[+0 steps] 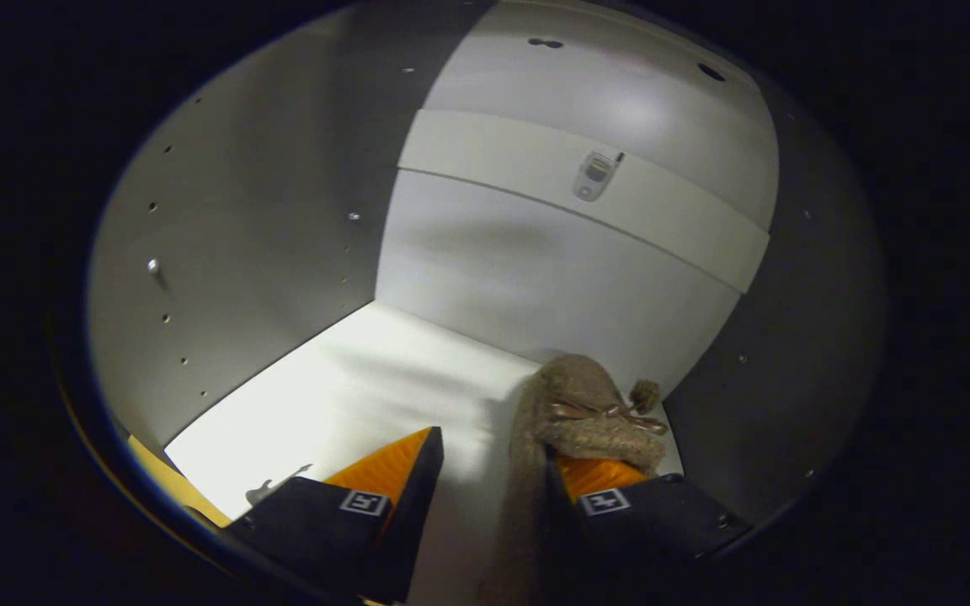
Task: Open the shoe cabinet door, grab the shoes and put them into the shoe cabinet, then close the shoe cabinet door.
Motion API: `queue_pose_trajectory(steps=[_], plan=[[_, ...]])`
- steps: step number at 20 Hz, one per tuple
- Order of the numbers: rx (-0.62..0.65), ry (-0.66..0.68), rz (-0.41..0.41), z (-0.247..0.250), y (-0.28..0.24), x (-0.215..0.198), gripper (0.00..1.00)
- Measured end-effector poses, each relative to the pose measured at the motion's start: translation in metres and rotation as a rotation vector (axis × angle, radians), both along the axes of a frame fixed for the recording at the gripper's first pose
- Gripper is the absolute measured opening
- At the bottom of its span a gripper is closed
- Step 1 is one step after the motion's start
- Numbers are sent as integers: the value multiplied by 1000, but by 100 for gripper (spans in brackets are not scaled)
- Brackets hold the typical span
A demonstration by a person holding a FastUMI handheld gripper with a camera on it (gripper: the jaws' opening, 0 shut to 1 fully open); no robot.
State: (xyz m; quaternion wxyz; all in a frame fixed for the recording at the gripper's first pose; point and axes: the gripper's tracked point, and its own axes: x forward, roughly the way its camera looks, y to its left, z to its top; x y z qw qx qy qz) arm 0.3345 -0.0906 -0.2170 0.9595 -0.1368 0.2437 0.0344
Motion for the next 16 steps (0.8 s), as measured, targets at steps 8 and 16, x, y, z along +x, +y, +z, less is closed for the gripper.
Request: queue_pose_trajectory(steps=[8,16], plan=[[58,-46,2,28,0,-31,98],[118,-221,16,120,-1,-108,98]])
